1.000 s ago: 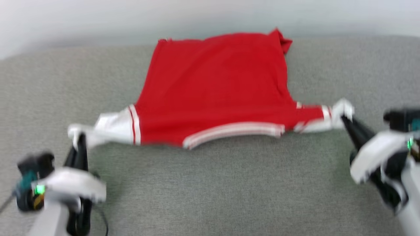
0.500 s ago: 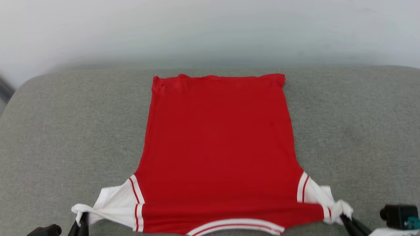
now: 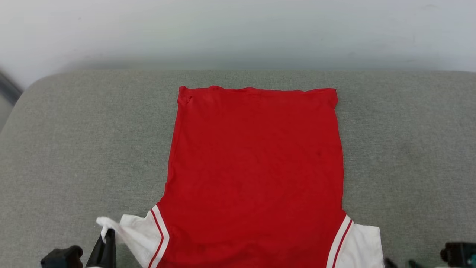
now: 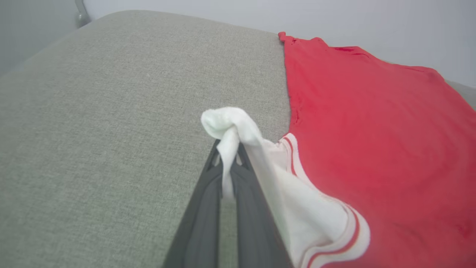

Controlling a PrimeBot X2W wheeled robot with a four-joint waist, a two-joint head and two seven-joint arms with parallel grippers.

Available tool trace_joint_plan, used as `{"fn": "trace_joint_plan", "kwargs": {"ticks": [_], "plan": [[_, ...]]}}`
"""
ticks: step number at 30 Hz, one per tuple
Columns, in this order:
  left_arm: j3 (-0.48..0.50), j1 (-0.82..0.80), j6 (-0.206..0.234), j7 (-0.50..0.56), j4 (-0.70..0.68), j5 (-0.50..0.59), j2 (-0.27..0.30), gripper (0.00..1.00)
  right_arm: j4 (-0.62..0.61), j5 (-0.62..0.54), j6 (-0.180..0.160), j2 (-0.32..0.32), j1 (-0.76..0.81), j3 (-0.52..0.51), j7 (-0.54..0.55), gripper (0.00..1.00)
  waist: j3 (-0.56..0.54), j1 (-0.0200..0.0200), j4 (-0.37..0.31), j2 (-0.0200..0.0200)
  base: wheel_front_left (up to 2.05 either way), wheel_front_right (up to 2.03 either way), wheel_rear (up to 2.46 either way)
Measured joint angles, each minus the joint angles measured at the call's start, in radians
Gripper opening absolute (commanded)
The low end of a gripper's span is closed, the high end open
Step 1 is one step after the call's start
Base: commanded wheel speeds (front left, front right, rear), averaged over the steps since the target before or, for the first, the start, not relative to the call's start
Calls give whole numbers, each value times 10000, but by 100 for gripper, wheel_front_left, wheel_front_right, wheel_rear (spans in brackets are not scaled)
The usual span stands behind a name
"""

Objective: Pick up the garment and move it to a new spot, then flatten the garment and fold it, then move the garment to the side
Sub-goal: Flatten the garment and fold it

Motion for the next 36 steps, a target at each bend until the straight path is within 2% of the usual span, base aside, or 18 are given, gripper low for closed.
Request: {"fn": "trace_joint_plan", "kwargs": {"ticks": [7,11,14,19,26,31,36], "plan": [[-284,-1028,-50,-75,-704,291,-140,0,727,150,-2,-71,-2597,-1104,-959,100,621,2,130,0,0,0,0],[-407,-1547,-23,-169,-1152,418,-265,0,1789,201,0,-299,-4722,-1446,-1455,100,1107,3,248,0,0,0,0],[-587,-1946,-54,-232,-1388,508,-393,0,2880,422,-2,-594,-6322,-1482,-1294,100,1530,2,396,0,0,0,0],[-918,-2540,-188,-387,-1695,671,-654,0,4533,568,-2,-1227,-8739,-1344,217,100,2249,3,792,0,0,0,0],[-1323,-3221,-364,-627,-1833,761,-1183,0,5902,61,-2,-1501,-11293,-1221,3026,100,3181,3,1521,0,0,0,0],[-1605,-3726,-675,-702,-1586,928,-1229,0,6293,-571,-2,-1553,-12535,-1298,3944,100,3796,3,2008,0,0,0,0],[-1620,-3978,-769,-790,-1446,976,-1248,0,6644,-1116,0,-1526,-13087,-1244,4472,100,4264,3,2322,0,0,0,0]]}}
